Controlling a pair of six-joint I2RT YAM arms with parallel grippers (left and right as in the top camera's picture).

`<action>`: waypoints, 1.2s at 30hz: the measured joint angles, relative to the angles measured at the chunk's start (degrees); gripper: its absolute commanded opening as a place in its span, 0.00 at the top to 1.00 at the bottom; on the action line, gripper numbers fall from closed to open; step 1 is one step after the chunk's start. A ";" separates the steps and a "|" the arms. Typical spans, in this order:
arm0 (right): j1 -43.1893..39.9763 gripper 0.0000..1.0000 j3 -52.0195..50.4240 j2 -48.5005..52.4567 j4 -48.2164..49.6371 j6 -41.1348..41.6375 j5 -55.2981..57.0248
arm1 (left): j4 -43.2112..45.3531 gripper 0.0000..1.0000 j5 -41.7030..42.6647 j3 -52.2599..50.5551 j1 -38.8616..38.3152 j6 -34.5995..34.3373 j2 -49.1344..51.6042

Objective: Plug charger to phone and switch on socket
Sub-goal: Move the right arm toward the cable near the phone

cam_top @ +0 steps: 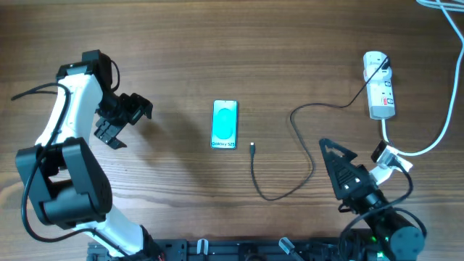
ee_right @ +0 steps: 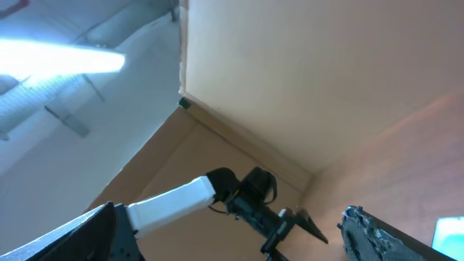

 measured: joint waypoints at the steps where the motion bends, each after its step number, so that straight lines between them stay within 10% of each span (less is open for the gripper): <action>1: 0.00 0.00 1.88 0.85 -0.09 -1.44 0.00 | 0.00 0.00 0.00 0.00 0.00 0.00 0.00; 7: 0.00 0.00 20.35 12.39 -14.95 -18.23 -0.83 | 0.00 0.00 0.00 0.00 0.00 0.00 0.00; 16: 0.00 0.00 64.17 46.51 -69.79 -52.41 -0.85 | 0.00 0.00 -0.02 0.00 0.00 0.00 0.00; 27: 6.47 0.16 69.24 69.61 -80.37 -56.96 -8.17 | 0.00 0.00 0.00 0.00 0.00 -0.02 0.00; 36: 24.35 0.00 75.95 85.40 -98.01 -56.17 23.78 | 0.00 0.00 0.00 -0.02 0.00 -0.02 0.00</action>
